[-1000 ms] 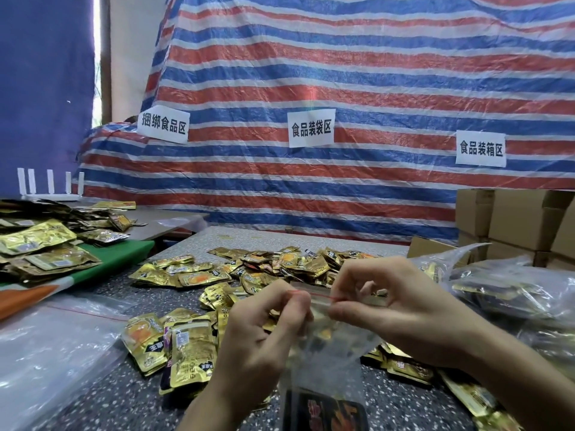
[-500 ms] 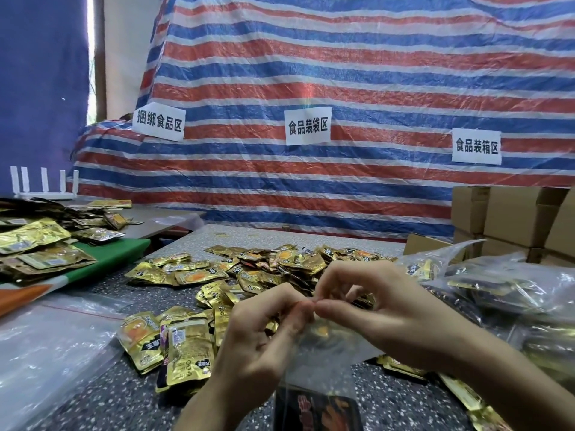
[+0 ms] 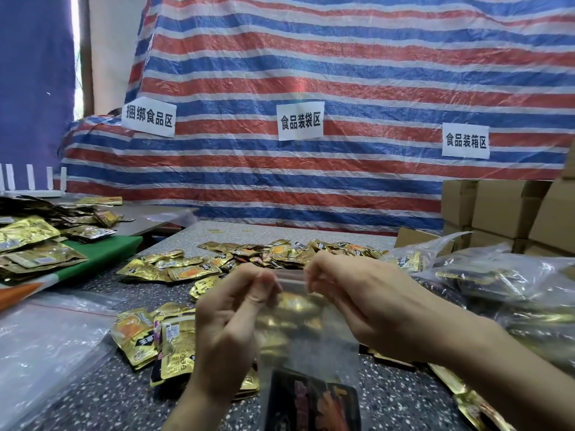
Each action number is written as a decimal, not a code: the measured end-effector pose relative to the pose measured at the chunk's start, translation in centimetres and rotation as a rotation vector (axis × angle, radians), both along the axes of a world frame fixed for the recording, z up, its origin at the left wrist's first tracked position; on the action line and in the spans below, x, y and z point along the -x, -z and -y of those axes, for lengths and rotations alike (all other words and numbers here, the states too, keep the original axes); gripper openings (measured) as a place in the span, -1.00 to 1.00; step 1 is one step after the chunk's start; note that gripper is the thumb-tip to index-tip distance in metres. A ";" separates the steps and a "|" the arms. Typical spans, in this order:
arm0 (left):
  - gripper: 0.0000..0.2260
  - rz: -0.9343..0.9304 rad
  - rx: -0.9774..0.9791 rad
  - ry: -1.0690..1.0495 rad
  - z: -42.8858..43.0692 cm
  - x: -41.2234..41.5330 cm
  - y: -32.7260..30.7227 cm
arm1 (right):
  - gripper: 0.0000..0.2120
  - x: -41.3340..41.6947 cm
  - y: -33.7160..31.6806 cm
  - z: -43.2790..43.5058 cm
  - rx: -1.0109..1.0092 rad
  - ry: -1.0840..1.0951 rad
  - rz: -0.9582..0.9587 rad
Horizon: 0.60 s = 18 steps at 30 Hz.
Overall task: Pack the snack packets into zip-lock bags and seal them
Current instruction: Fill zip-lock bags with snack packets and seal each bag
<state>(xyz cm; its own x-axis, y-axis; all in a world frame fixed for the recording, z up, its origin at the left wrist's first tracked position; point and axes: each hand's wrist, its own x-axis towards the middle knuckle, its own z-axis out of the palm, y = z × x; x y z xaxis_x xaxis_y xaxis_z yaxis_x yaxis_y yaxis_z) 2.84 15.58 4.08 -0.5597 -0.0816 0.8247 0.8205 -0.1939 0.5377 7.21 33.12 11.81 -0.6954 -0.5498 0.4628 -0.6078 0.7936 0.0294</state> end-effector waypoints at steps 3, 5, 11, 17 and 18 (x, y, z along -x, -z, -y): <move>-0.80 -0.001 0.023 -0.030 0.1 0.3 0.0 | -0.93 -0.1 -0.1 -1.2 0.071 0.011 0.053; -0.80 0.005 0.010 -0.039 0.1 0.4 0.1 | -0.93 -0.2 -0.1 -2.2 0.105 0.030 0.065; -0.77 0.013 0.026 -0.009 -0.3 0.5 0.3 | -0.82 -0.9 -0.1 -4.2 0.222 0.041 0.132; -0.76 0.022 -0.013 -0.027 0.2 0.5 0.1 | -0.79 -1.0 0.1 -6.8 0.339 0.066 0.237; -0.77 0.019 -0.007 -0.029 0.2 0.4 0.1 | -0.77 -1.1 0.2 -7.1 0.357 0.062 0.253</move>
